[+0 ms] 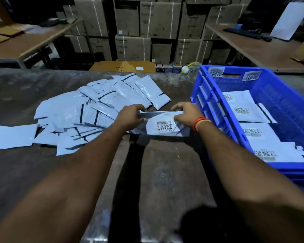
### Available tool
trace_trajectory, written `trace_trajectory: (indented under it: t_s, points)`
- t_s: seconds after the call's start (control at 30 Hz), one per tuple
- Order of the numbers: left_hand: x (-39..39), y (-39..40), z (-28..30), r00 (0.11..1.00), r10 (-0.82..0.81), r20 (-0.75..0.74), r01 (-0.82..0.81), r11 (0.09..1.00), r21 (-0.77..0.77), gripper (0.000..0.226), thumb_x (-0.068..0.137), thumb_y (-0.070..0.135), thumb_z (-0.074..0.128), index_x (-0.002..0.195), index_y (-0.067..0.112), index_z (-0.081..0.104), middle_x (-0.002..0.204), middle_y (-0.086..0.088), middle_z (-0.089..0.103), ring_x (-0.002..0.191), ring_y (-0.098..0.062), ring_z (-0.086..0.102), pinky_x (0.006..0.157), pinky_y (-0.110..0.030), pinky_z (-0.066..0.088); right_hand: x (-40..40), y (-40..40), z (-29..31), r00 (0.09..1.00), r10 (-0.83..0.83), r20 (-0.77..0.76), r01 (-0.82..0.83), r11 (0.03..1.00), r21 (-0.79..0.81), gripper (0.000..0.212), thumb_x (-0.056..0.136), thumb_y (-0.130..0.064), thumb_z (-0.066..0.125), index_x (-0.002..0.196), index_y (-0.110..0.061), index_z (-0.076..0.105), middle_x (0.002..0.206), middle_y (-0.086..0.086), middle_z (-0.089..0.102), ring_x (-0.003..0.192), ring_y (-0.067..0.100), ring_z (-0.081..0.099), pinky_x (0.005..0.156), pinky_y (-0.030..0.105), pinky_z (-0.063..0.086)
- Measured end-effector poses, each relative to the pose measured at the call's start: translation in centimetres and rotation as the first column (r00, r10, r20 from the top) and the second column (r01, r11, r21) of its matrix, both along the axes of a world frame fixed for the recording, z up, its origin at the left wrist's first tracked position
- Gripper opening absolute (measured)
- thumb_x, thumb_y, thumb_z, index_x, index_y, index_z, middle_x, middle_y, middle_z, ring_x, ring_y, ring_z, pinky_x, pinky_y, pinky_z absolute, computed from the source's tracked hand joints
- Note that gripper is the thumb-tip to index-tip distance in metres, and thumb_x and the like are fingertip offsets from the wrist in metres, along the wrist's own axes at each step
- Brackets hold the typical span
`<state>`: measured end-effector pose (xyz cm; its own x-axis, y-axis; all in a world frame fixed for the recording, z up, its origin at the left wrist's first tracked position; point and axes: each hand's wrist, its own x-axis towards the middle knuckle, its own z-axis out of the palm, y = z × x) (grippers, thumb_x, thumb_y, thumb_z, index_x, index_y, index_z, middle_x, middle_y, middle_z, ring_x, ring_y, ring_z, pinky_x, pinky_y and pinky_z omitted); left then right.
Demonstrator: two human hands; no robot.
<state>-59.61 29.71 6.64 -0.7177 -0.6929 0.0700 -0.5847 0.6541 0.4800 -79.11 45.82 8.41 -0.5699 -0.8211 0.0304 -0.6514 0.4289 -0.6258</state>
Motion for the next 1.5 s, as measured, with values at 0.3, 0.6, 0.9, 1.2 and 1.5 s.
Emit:
trace_trajectory:
  t_s: [0.3, 0.6, 0.9, 1.2, 1.5]
  points:
    - [9.2, 9.0, -4.2, 0.972, 0.234, 0.023, -0.230, 0.931, 0.283, 0.037, 0.085, 0.031, 0.079, 0.114, 0.009, 0.073, 0.103, -0.010, 0.072, 0.099, -0.027, 0.067, 0.077, -0.031, 0.047, 5.3, 10.1, -7.7, 0.949, -0.236, 0.208, 0.229, 0.972, 0.058, 0.031, 0.077, -0.030, 0.077, 0.102, -0.012, 0.075, 0.102, 0.009, 0.074, 0.099, 0.027, 0.069, 0.084, 0.030, 0.053]
    - [11.4, 19.3, -6.6, 0.858, 0.501, 0.115, -0.497, 0.865, -0.061, 0.037, 0.093, 0.034, 0.058, 0.128, 0.021, 0.056, 0.133, -0.015, 0.049, 0.125, -0.036, 0.047, 0.100, -0.050, 0.045, 10.5, 14.3, -9.9, 0.971, -0.108, -0.212, 0.129, 0.988, 0.088, 0.042, 0.084, -0.027, 0.059, 0.125, -0.027, 0.063, 0.124, 0.008, 0.053, 0.118, 0.034, 0.050, 0.103, 0.039, 0.040]
    - [9.4, 22.3, -9.9, 0.932, 0.252, 0.262, -0.240, 0.968, -0.077, 0.044, 0.095, 0.054, 0.050, 0.130, 0.027, 0.051, 0.136, -0.014, 0.041, 0.124, -0.038, 0.039, 0.104, -0.048, 0.040, 12.6, 15.0, -10.4, 0.944, 0.127, -0.305, -0.023, 0.947, 0.321, 0.043, 0.092, -0.040, 0.052, 0.135, -0.033, 0.056, 0.139, 0.005, 0.047, 0.126, 0.031, 0.038, 0.103, 0.042, 0.038]
    - [9.1, 20.4, -7.6, 0.897, 0.421, 0.138, -0.415, 0.907, -0.069, 0.041, 0.096, 0.027, 0.055, 0.136, 0.025, 0.052, 0.140, -0.012, 0.038, 0.127, -0.033, 0.041, 0.099, -0.047, 0.042, 12.3, 15.8, -9.4, 0.963, 0.019, -0.270, 0.080, 0.933, 0.350, 0.046, 0.080, -0.030, 0.058, 0.126, -0.027, 0.061, 0.123, 0.013, 0.051, 0.118, 0.035, 0.047, 0.100, 0.036, 0.042]
    - [7.3, 22.1, -7.0, 0.866, 0.470, 0.169, -0.499, 0.824, 0.267, 0.053, 0.091, 0.028, 0.057, 0.140, 0.017, 0.042, 0.134, -0.022, 0.054, 0.122, -0.040, 0.054, 0.097, -0.038, 0.046, 12.3, 16.0, -8.4, 0.982, -0.030, -0.188, 0.091, 0.941, 0.326, 0.051, 0.079, -0.031, 0.061, 0.128, -0.015, 0.058, 0.117, 0.015, 0.065, 0.106, 0.036, 0.061, 0.090, 0.034, 0.051]
